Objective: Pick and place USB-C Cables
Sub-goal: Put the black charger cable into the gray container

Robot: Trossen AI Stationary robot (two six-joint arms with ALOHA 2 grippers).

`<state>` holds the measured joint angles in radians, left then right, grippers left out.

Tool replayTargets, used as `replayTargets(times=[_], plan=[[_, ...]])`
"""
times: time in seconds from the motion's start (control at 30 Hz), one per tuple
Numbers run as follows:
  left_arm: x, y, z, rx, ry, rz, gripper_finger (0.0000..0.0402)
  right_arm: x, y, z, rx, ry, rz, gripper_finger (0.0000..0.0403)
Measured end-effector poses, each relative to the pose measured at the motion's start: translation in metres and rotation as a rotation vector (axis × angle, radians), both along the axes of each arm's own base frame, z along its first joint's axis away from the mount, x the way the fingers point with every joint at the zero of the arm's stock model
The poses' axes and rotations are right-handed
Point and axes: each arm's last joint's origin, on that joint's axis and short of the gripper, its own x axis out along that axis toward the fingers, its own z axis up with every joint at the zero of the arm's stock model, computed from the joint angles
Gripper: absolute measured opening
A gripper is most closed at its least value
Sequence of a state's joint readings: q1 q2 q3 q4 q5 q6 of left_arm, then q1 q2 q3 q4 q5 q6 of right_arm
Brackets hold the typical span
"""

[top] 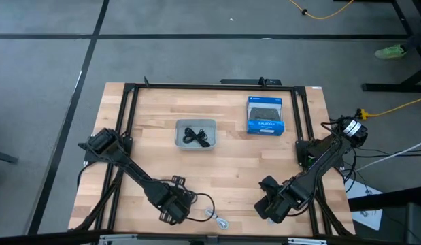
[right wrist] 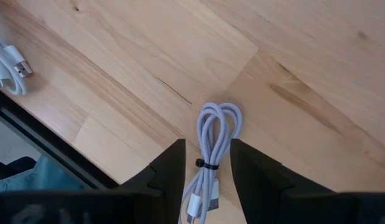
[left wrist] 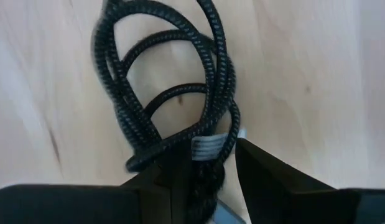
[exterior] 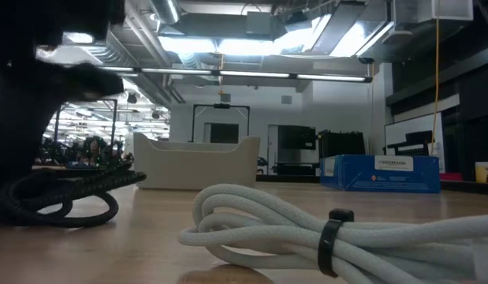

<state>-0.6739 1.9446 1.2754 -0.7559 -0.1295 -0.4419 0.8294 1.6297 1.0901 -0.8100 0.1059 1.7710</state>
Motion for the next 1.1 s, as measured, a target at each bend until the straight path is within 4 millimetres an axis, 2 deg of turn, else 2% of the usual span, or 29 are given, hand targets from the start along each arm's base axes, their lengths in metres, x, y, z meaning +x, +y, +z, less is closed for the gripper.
replayTargets(times=[0.23,0.37,0.47,0.57,0.7,0.8,0.93,1.0,1.1], plan=[[-0.004,0.004,-0.008,0.016,0.0,0.004,0.0119,0.0,0.0,0.0,0.001,0.0,0.0,0.0129],[-0.005,0.004,-0.01,0.001,-0.004,0.074,0.0113,0.0,0.0,0.0,0.0,0.0,0.0,0.0129],[-0.004,0.004,-0.01,-0.021,-0.013,0.141,0.0078,0.0,0.0,0.0,0.001,0.0,0.0,0.0129],[-0.001,0.001,-0.007,-0.039,-0.029,0.186,0.0023,0.0,0.0,0.0,-0.001,0.0,0.003,0.0129],[0.003,-0.005,0.0,-0.05,-0.062,0.243,0.001,0.0,0.0,0.0,-0.001,0.0,0.003,0.0129],[0.007,-0.013,0.017,-0.051,-0.095,0.264,0.0007,0.0,0.0,0.0,-0.001,0.0,0.003,0.0129],[0.014,-0.02,0.06,0.047,-0.154,0.242,0.0006,0.0,0.0,0.0,-0.001,0.0,0.004,0.0129],[0.016,-0.018,0.084,0.105,-0.169,0.222,0.0006,0.0,0.0,0.0,-0.003,-0.001,0.013,0.0129],[0.017,-0.003,0.114,0.243,-0.15,0.214,0.0006,0.0,0.0,0.0,-0.004,-0.001,0.017,0.0129]])
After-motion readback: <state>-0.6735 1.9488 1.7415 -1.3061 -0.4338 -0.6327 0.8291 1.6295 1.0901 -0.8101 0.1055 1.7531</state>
